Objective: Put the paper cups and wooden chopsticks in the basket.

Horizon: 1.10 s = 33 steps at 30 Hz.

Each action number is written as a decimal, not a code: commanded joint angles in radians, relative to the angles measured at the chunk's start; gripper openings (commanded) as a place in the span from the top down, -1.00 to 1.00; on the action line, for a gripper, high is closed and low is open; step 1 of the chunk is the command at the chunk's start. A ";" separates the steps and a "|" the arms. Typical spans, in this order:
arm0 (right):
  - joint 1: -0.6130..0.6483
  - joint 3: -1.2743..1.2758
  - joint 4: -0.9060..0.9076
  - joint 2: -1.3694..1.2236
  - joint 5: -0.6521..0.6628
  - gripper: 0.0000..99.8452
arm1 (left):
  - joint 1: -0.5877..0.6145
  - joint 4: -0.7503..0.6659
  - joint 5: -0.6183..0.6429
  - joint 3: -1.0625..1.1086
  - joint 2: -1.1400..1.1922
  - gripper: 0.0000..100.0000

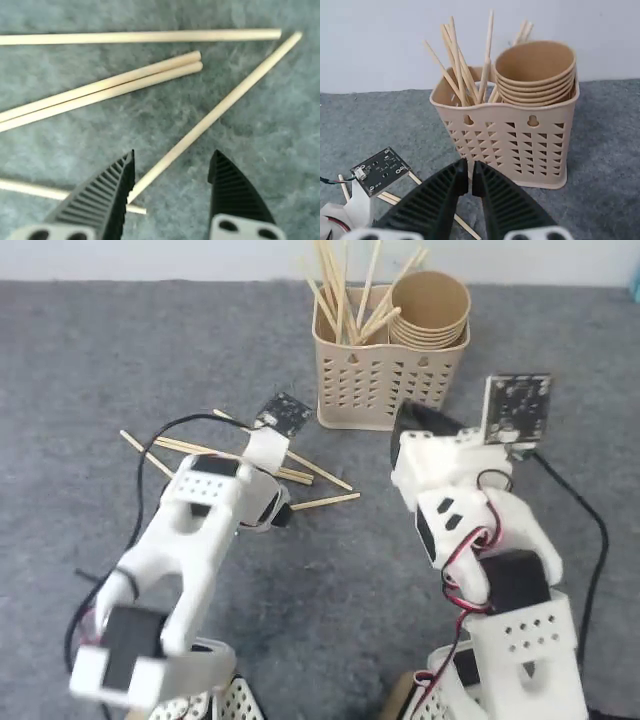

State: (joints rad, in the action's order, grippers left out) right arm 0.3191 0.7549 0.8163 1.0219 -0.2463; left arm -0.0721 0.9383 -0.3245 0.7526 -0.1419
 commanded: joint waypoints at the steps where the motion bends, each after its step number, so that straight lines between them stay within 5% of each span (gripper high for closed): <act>1: -0.013 0.078 -0.105 0.073 -0.005 0.92 | -0.009 0.020 -0.068 -0.131 0.129 0.63; 6: -0.013 0.155 -0.154 0.186 -0.005 0.92 | -0.014 0.035 -0.101 -0.157 0.204 0.70; 10: -0.012 0.183 -0.154 0.240 -0.005 0.92 | -0.034 0.048 -0.103 -0.151 0.178 0.99; 21: -0.012 0.187 -0.151 0.248 -0.005 0.92 | -0.097 0.169 -0.101 -0.116 0.092 0.98; 33: -0.010 0.219 -0.154 0.249 -0.006 0.92 | -0.092 0.233 0.026 -0.114 -0.546 0.98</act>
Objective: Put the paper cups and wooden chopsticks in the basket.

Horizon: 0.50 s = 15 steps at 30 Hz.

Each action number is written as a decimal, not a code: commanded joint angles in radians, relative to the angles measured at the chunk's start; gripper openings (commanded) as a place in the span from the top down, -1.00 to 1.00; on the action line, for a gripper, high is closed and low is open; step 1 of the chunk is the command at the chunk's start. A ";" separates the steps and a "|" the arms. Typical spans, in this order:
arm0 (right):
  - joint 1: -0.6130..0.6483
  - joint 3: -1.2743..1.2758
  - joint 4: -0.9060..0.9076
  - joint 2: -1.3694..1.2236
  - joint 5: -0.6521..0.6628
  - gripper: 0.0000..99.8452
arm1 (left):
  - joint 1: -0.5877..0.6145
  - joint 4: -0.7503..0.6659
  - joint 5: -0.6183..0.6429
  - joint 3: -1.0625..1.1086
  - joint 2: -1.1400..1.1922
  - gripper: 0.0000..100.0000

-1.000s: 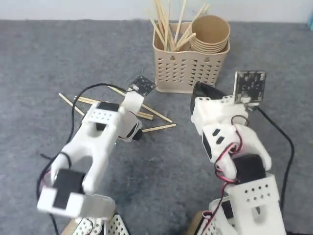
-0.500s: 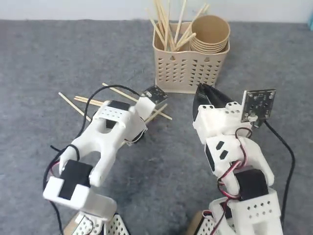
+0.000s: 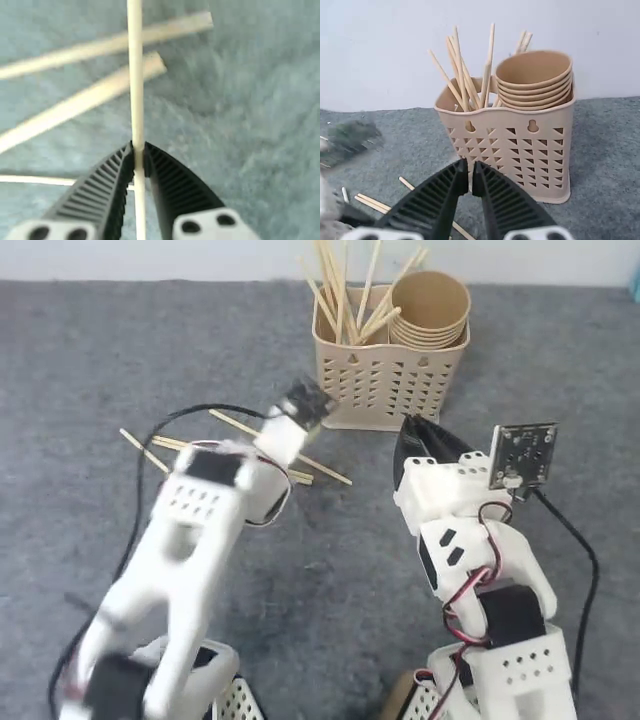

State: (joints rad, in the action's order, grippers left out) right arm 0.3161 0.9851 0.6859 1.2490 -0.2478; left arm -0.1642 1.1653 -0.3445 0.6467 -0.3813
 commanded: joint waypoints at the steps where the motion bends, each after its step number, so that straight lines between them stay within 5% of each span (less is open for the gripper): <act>1: -0.007 -0.011 -0.022 0.022 -0.005 0.92 | 0.000 0.003 0.061 -0.012 -0.377 0.98; 8: -0.002 0.012 -0.025 0.022 -0.005 0.92 | 0.002 -0.276 0.358 -0.013 -0.629 0.98; 15: -0.002 0.018 -0.036 0.022 -0.005 0.92 | -0.009 -0.936 0.649 -0.021 -0.428 0.98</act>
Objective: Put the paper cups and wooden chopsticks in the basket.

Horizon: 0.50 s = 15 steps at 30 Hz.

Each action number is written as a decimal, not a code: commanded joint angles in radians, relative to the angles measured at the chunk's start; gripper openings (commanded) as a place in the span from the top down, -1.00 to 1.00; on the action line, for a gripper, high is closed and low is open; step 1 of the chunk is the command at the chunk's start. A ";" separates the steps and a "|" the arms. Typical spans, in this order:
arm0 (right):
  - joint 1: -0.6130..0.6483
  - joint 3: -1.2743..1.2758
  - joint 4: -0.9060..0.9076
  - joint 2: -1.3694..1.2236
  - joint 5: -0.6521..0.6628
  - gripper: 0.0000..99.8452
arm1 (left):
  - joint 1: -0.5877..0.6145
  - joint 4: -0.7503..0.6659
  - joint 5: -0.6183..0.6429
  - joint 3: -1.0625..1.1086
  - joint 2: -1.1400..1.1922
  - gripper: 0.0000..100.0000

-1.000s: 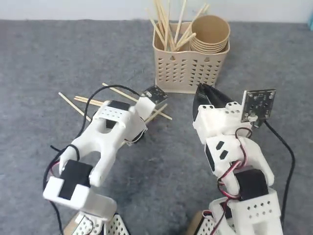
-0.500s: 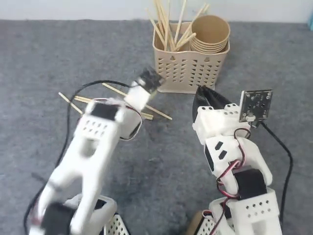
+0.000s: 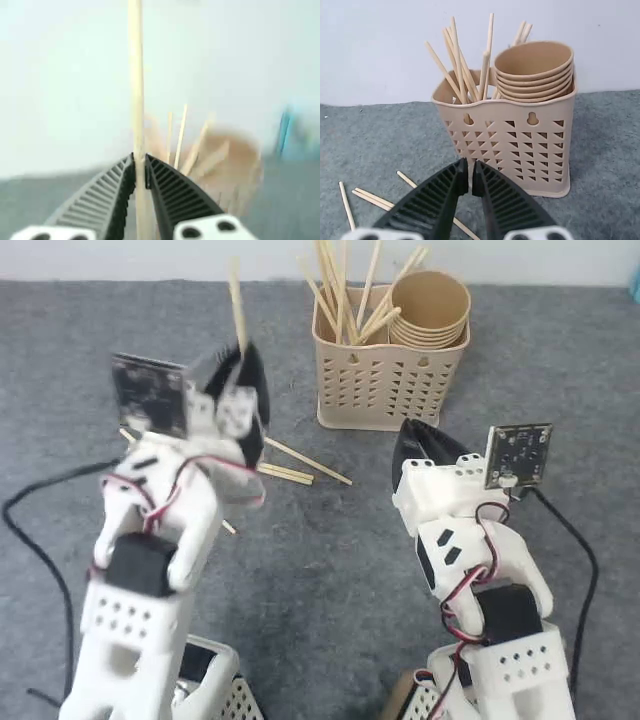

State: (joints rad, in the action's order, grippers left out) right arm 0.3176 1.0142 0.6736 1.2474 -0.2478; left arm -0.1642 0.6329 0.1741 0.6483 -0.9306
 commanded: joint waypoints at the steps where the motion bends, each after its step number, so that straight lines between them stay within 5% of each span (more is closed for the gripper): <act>1: -0.004 -0.011 -0.024 0.024 -0.005 0.92 | -0.009 -0.511 0.160 -0.028 0.169 0.98; 8: -0.002 0.003 -0.027 0.024 -0.005 0.92 | -0.011 -0.901 0.087 -0.174 0.523 0.98; 15: -0.002 0.003 -0.027 0.024 -0.005 0.92 | -0.094 -0.967 0.077 -0.352 0.770 0.98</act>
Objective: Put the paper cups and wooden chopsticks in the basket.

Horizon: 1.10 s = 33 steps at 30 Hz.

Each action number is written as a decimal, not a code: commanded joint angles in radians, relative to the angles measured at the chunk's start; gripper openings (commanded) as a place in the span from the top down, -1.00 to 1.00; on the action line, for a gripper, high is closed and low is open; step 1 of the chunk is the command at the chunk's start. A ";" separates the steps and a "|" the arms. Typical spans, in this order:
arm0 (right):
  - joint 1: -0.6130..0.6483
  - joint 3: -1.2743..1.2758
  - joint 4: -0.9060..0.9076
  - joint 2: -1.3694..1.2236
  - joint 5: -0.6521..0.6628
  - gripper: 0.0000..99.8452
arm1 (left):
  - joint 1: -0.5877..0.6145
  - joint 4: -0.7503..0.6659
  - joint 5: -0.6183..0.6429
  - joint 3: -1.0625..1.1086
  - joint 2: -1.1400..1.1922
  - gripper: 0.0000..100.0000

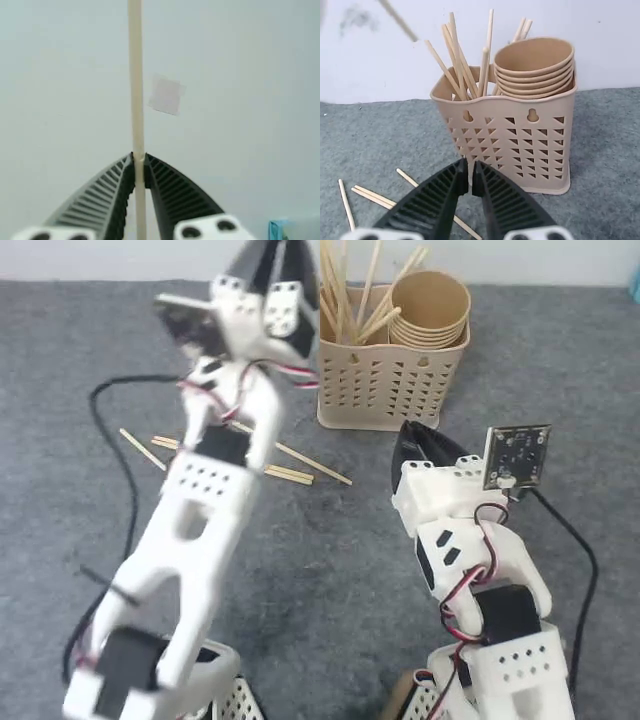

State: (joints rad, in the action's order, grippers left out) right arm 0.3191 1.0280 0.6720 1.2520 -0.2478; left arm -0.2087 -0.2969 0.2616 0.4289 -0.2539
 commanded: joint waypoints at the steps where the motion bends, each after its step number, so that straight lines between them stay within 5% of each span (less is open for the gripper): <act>1: -0.004 -0.011 -0.025 0.019 -0.005 0.92 | -0.057 -0.037 -0.011 -0.154 0.129 0.98; 10: -0.004 -0.011 -0.025 0.019 -0.005 0.92 | -0.058 -0.037 -0.137 -0.225 0.324 0.95; 15: -0.004 -0.011 -0.025 0.019 -0.003 0.92 | -0.055 -0.028 -0.089 -0.225 0.328 0.53; 23: 0.007 -0.009 -0.015 0.015 0.002 0.92 | 0.008 0.247 -0.107 -0.239 0.184 0.50; 33: 0.252 0.083 -0.016 0.008 0.046 0.92 | 0.302 0.832 -0.101 -0.234 -0.265 0.50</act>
State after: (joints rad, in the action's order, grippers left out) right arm 0.5447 1.1170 0.6720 1.2536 -0.2309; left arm -0.0230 0.3736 0.1603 0.2616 -0.3291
